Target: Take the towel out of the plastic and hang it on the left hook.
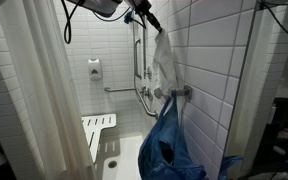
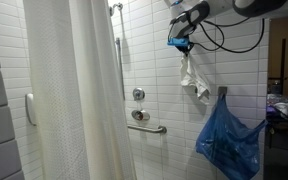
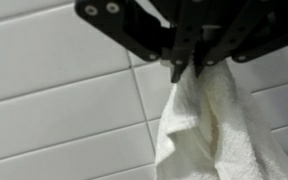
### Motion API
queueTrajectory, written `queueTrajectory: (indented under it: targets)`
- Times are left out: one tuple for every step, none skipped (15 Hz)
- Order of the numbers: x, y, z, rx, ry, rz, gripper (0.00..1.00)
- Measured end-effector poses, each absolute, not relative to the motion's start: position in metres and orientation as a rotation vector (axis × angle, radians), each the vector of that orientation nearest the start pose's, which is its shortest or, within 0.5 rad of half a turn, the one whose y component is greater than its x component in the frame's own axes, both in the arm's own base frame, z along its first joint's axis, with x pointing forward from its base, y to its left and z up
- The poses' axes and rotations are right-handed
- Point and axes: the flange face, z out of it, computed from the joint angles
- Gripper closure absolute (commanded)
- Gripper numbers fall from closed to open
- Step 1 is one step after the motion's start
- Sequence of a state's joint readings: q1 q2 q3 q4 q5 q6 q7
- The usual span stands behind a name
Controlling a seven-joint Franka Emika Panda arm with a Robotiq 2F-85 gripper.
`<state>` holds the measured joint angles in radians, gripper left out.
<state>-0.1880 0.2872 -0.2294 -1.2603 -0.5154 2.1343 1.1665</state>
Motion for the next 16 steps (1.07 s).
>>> queueTrajectory:
  targets:
    - [0.625,-0.270,0.675,-2.448,2.071,-1.260,0.90]
    - [0.625,-0.270,0.675,-2.453,2.065,-1.259,0.90]
    - [0.625,-0.270,0.676,-2.457,2.062,-1.260,0.49]
    - [0.625,-0.269,0.676,-2.458,2.061,-1.260,0.53]
    - [0.625,-0.269,0.677,-2.461,2.059,-1.259,0.52]
    - [0.625,-0.269,0.677,-2.464,2.057,-1.258,0.48]
    - [0.625,-0.269,0.677,-2.466,2.056,-1.259,0.42]
    - [0.625,-0.269,0.677,-2.467,2.055,-1.258,0.35]
    - [0.625,-0.269,0.677,-2.469,2.053,-1.258,0.29]
    - [0.625,-0.269,0.677,-2.474,2.048,-1.259,0.22]
    - [0.625,-0.268,0.677,-2.482,2.037,-1.261,0.16]
    - [0.626,-0.266,0.678,-2.492,2.021,-1.265,0.08]
    - [0.627,-0.262,0.680,-2.509,1.987,-1.278,0.02]
    - [0.628,-0.257,0.684,-2.532,1.937,-1.296,0.00]
    - [0.628,-0.249,0.688,-2.571,1.863,-1.315,0.12]
    - [0.627,-0.248,0.688,-2.577,1.850,-1.318,0.06]
